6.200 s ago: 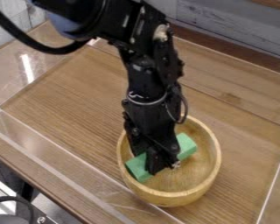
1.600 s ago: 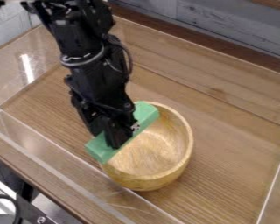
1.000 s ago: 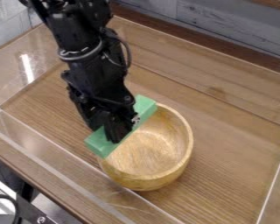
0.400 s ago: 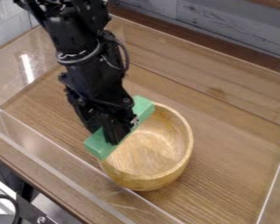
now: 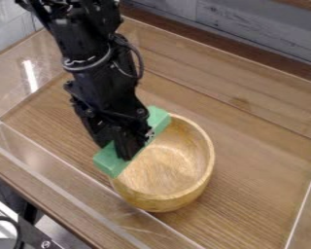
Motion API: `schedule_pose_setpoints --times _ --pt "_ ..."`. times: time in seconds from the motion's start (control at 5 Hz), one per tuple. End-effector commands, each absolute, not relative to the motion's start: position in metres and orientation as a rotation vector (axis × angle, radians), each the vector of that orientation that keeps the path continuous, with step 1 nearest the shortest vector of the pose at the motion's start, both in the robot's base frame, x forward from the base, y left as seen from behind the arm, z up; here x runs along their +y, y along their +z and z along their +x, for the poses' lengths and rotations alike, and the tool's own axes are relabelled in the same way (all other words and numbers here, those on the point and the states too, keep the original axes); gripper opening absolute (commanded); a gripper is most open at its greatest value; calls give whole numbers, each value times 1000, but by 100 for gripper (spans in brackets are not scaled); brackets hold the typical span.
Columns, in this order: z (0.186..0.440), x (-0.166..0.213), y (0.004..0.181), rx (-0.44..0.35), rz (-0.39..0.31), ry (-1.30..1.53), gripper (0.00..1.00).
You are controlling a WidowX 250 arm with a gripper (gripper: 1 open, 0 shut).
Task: Remove the green block from inside the brown bowl and put it on the table
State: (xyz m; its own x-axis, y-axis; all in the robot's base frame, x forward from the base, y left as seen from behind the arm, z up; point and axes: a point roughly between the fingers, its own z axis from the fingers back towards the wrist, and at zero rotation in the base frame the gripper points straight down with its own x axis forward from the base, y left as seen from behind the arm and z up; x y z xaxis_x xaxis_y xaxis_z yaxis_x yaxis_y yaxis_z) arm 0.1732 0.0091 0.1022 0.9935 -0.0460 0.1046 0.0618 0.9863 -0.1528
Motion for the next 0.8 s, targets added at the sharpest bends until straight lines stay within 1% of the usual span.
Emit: schedule_pose_setpoints --times 0.0,0.6 --pt "178 13 107 -126 -147 -37 0" --pt "179 15 107 -120 -145 -13 0"
